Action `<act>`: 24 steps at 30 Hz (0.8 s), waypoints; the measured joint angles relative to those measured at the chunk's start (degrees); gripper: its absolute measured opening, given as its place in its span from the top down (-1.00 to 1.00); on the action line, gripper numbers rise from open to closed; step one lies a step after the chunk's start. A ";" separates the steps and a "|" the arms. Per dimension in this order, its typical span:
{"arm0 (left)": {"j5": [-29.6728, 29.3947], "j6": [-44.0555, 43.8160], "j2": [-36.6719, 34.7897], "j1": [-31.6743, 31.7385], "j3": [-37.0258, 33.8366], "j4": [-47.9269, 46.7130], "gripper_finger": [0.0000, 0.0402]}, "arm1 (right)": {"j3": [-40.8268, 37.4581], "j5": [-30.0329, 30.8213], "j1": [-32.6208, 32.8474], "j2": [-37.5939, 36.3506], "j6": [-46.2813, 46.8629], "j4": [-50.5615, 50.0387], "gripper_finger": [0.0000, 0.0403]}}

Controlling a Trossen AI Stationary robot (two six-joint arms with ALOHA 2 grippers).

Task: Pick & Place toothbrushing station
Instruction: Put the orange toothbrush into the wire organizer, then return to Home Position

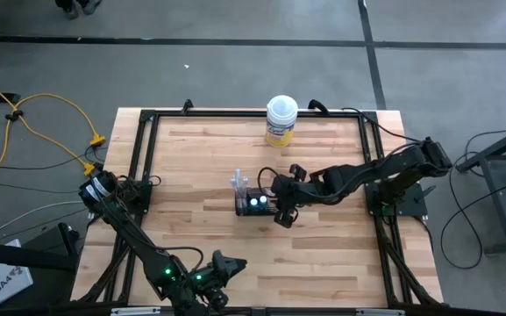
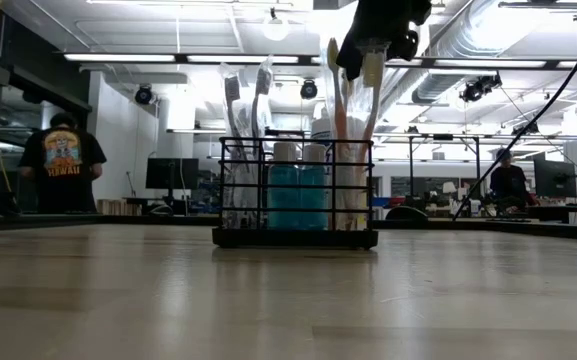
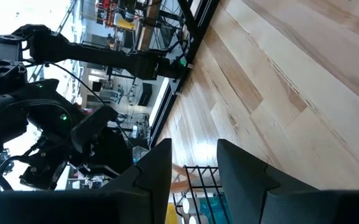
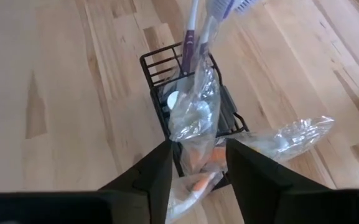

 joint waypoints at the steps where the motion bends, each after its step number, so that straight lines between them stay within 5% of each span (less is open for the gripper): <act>1: 0.00 0.00 0.00 0.00 0.00 0.00 0.39 | 0.00 -0.28 0.00 -0.26 0.00 -0.22 0.28; 24: -0.15 0.11 0.00 0.00 -0.02 0.02 0.39 | 0.02 -1.17 0.04 -6.97 -0.01 0.06 0.22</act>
